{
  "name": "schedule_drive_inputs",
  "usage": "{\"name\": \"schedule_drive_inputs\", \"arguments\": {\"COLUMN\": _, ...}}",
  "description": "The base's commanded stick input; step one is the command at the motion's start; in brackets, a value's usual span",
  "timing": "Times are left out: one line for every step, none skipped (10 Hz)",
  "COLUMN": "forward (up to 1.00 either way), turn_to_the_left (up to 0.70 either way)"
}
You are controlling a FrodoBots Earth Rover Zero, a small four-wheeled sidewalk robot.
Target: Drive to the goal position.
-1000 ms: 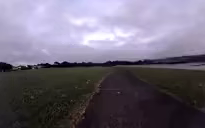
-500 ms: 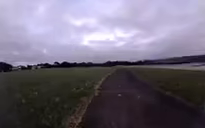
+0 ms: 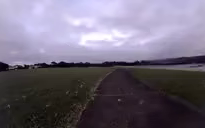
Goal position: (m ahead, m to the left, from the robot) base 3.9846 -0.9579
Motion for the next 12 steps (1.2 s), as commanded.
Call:
{"name": "schedule_drive_inputs", "arguments": {"forward": 0.5, "turn_to_the_left": -0.25}}
{"name": "schedule_drive_inputs", "arguments": {"forward": 0.5, "turn_to_the_left": -0.25}}
{"name": "schedule_drive_inputs", "arguments": {"forward": 0.5, "turn_to_the_left": -0.25}}
{"name": "schedule_drive_inputs", "arguments": {"forward": 0.5, "turn_to_the_left": -0.18}}
{"name": "schedule_drive_inputs", "arguments": {"forward": 0.5, "turn_to_the_left": -0.07}}
{"name": "schedule_drive_inputs", "arguments": {"forward": 0.5, "turn_to_the_left": 0.0}}
{"name": "schedule_drive_inputs", "arguments": {"forward": 0.5, "turn_to_the_left": 0.0}}
{"name": "schedule_drive_inputs", "arguments": {"forward": 0.5, "turn_to_the_left": 0.0}}
{"name": "schedule_drive_inputs", "arguments": {"forward": 0.5, "turn_to_the_left": 0.0}}
{"name": "schedule_drive_inputs", "arguments": {"forward": 0.5, "turn_to_the_left": 0.0}}
{"name": "schedule_drive_inputs", "arguments": {"forward": 0.5, "turn_to_the_left": 0.0}}
{"name": "schedule_drive_inputs", "arguments": {"forward": 0.5, "turn_to_the_left": 0.0}}
